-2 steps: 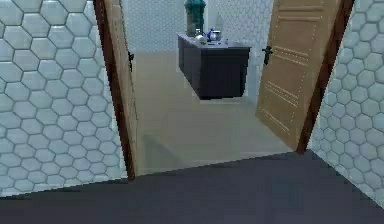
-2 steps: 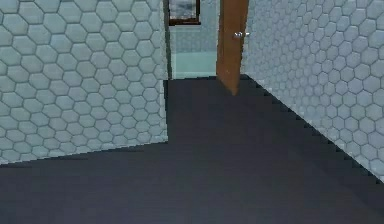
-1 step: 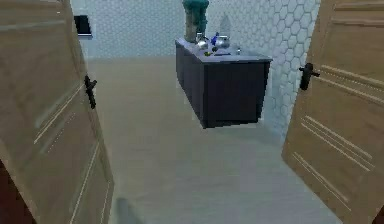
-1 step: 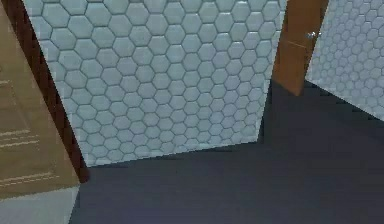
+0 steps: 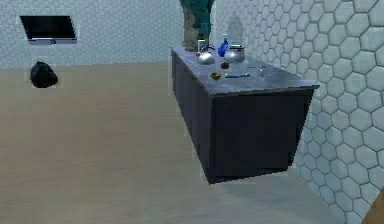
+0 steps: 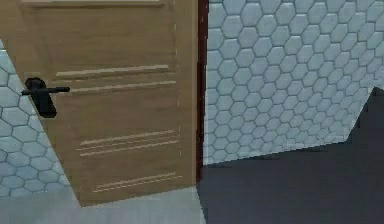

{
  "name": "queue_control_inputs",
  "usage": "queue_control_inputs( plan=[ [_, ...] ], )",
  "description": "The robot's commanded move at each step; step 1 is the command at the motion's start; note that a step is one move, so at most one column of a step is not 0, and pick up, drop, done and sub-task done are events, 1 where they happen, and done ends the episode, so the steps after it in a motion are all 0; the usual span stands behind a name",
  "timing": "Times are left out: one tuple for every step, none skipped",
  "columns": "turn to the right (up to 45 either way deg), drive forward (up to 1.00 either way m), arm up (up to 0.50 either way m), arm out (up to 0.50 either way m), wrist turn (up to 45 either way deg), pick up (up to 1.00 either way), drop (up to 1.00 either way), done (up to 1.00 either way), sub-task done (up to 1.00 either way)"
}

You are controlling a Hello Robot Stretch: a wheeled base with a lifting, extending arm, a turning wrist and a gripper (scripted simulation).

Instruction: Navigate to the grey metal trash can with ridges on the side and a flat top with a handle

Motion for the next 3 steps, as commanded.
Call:
queue_control_inputs(
  plan=[
    [15.0,0.0,0.0,0.0,0.0,0.0,0.0,0.0,0.0],
    [0.0,0.05,0.0,0.0,0.0,0.0,0.0,0.0,0.0],
    [-36.0,0.0,0.0,0.0,0.0,0.0,0.0,0.0,0.0]
  ],
)
